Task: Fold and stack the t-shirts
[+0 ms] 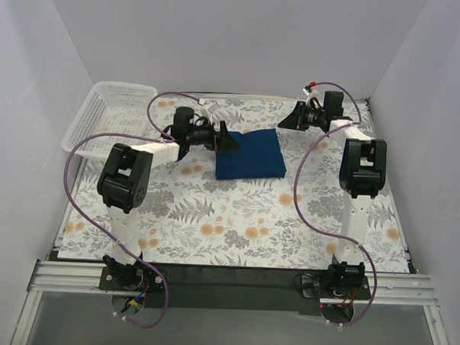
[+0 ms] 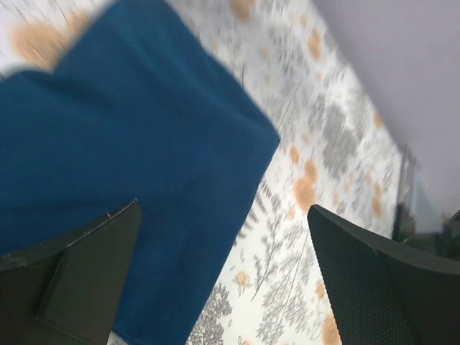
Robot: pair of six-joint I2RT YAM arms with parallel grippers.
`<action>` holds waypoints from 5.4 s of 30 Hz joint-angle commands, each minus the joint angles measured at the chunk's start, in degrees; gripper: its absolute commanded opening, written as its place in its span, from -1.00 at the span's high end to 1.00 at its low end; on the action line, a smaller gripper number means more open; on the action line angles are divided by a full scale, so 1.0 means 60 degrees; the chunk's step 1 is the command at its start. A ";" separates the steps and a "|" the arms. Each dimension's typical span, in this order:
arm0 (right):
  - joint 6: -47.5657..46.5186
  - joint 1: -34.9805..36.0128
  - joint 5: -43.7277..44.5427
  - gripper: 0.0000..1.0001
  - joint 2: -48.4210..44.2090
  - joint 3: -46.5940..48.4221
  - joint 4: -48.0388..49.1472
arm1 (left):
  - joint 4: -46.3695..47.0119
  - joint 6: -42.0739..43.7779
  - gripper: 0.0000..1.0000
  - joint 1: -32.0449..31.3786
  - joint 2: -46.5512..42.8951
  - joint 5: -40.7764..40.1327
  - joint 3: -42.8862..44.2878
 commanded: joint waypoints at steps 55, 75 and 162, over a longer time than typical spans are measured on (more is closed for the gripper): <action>-0.4506 0.0506 0.2243 -0.29 -0.2563 -0.1419 -0.4496 | 0.0436 0.0461 -0.96 0.1299 -0.1293 -0.2412 0.2296; -0.3655 0.1355 0.2864 -0.13 -0.1171 -0.1374 -0.4321 | -0.2255 -0.0429 -0.96 0.1607 -1.1491 -0.3865 -0.5413; -0.4167 -0.2878 0.9030 -0.96 -1.6888 -0.9576 -0.4028 | -0.7589 -0.0211 -0.96 0.1607 -1.4116 -0.6853 -0.4653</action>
